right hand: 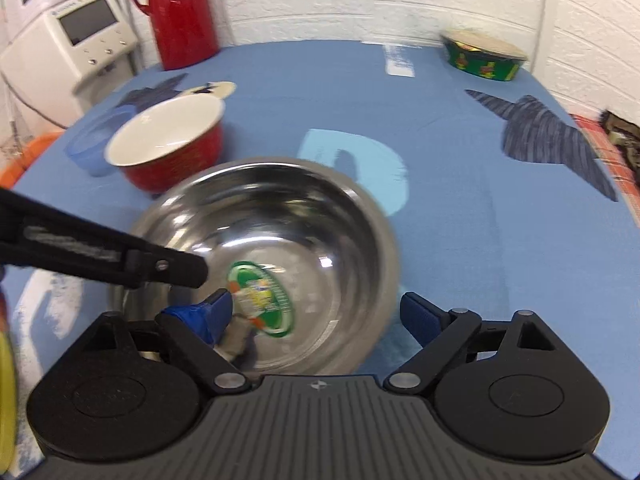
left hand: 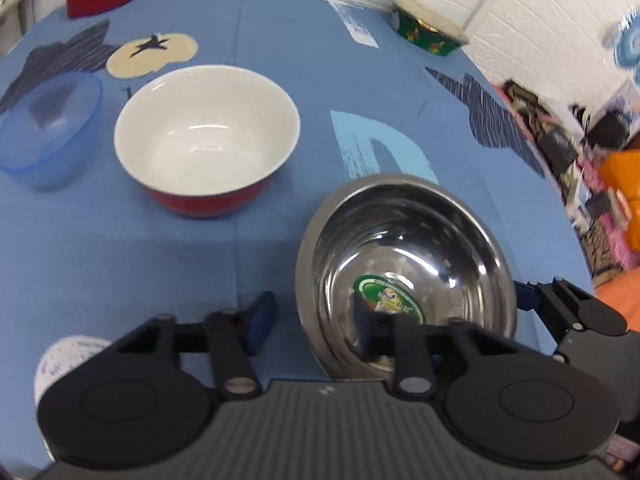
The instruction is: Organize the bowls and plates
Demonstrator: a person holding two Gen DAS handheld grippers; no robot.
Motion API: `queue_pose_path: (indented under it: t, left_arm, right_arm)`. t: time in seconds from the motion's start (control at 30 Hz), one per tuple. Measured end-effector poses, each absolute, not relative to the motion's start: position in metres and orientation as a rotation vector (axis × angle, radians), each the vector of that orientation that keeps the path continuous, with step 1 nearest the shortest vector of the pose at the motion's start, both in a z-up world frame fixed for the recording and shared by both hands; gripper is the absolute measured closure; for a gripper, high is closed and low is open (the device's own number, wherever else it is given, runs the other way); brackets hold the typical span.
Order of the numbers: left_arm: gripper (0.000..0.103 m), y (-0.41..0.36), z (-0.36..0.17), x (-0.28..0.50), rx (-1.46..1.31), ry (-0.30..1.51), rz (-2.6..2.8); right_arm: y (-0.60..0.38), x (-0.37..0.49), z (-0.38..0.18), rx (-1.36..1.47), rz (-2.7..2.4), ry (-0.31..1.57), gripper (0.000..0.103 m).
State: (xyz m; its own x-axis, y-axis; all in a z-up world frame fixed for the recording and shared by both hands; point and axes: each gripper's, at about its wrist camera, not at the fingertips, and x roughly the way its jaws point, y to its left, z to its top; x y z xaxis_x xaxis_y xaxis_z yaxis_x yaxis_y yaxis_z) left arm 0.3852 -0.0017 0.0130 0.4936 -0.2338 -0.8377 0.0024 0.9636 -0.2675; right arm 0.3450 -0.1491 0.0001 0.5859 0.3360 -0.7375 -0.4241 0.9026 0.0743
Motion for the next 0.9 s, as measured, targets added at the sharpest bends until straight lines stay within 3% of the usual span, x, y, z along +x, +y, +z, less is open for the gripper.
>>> queue_pose_path:
  t: [0.03,0.1,0.47,0.9]
  left_arm:
    - [0.091,-0.003,0.013,0.385,-0.239,1.053,-0.160]
    - [0.092,-0.006,0.014,0.381,-0.223,1.060,-0.170]
    - [0.092,-0.009,0.035,0.304,-0.149,1.005,-0.245]
    - [0.092,-0.022,0.016,0.207,-0.093,1.017,-0.341]
  right_arm:
    - [-0.146,0.341,0.002,-0.108,0.470,0.833,0.029]
    - [-0.140,0.332,0.008,-0.114,0.481,0.817,0.029]
    - [-0.144,0.265,0.027,-0.118,0.500,0.786,0.027]
    - [-0.156,0.166,0.011,-0.119,0.458,0.785,0.026]
